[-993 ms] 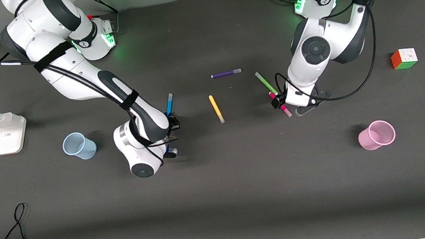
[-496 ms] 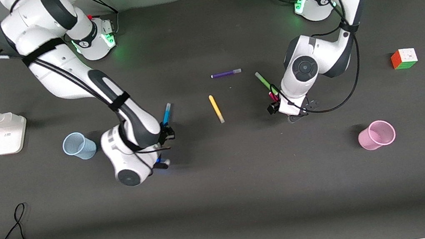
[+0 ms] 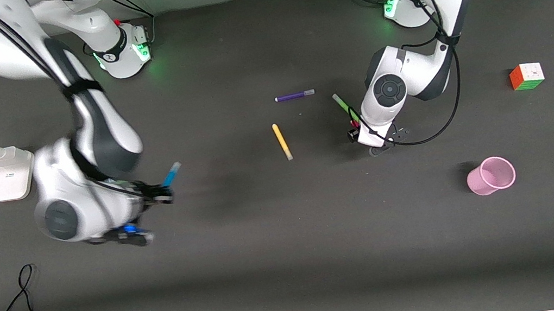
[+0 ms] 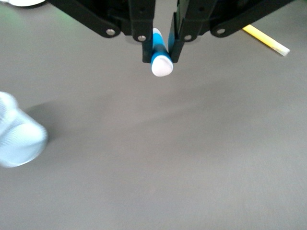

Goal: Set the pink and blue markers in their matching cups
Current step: 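Carry the blue marker with the right gripper over the light blue cup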

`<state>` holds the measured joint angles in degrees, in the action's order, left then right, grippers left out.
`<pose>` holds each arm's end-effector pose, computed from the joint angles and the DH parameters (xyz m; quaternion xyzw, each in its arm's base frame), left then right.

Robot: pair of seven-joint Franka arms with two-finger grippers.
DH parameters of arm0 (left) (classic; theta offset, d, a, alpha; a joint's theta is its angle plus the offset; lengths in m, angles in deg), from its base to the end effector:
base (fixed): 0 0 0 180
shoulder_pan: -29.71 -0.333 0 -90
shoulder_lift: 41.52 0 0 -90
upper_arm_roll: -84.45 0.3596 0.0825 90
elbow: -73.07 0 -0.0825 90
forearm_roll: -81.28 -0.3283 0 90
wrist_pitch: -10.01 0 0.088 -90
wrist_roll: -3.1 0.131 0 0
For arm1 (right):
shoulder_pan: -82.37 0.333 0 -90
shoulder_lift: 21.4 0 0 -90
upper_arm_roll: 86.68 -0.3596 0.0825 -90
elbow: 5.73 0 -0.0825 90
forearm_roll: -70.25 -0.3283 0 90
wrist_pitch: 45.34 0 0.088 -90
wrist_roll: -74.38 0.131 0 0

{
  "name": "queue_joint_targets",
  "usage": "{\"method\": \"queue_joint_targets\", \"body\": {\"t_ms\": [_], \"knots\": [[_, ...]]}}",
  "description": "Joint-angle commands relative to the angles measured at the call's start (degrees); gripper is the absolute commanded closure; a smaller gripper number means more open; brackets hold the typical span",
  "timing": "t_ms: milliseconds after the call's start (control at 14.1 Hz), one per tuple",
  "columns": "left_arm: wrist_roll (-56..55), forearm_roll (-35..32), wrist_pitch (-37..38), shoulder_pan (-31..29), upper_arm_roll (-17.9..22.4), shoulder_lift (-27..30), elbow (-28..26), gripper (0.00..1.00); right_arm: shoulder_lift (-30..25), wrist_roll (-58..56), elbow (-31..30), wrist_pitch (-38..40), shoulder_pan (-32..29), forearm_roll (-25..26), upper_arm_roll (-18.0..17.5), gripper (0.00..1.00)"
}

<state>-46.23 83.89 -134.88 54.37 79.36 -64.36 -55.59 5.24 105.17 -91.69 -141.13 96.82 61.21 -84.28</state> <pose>0.4492 -0.2564 0.2438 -0.9795 -0.1911 0.0628 0.0137 0.5981 0.1516 0.4178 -0.9707 0.1789 0.1599 0.0091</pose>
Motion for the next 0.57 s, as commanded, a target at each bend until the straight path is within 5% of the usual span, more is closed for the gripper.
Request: {"method": "queue_joint_targets", "body": {"t_ms": [0,355,496], "knots": [[-1.3,-0.6,-0.7,0.7,0.5,0.5,-0.5,0.5,-7.9,-3.3,-6.0,-3.2,0.7,2.6,5.0,1.0],[-1.4,-0.5,0.0,0.5,0.5,0.8,0.1,1.0,-21.3,-4.4,-21.2,-20.5,0.8,9.8,10.7,1.0],[-1.4,-0.4,0.2,0.4,0.6,0.8,0.3,1.0,-24.0,-5.9,-25.4,-22.9,0.6,12.5,11.7,1.0]]}}
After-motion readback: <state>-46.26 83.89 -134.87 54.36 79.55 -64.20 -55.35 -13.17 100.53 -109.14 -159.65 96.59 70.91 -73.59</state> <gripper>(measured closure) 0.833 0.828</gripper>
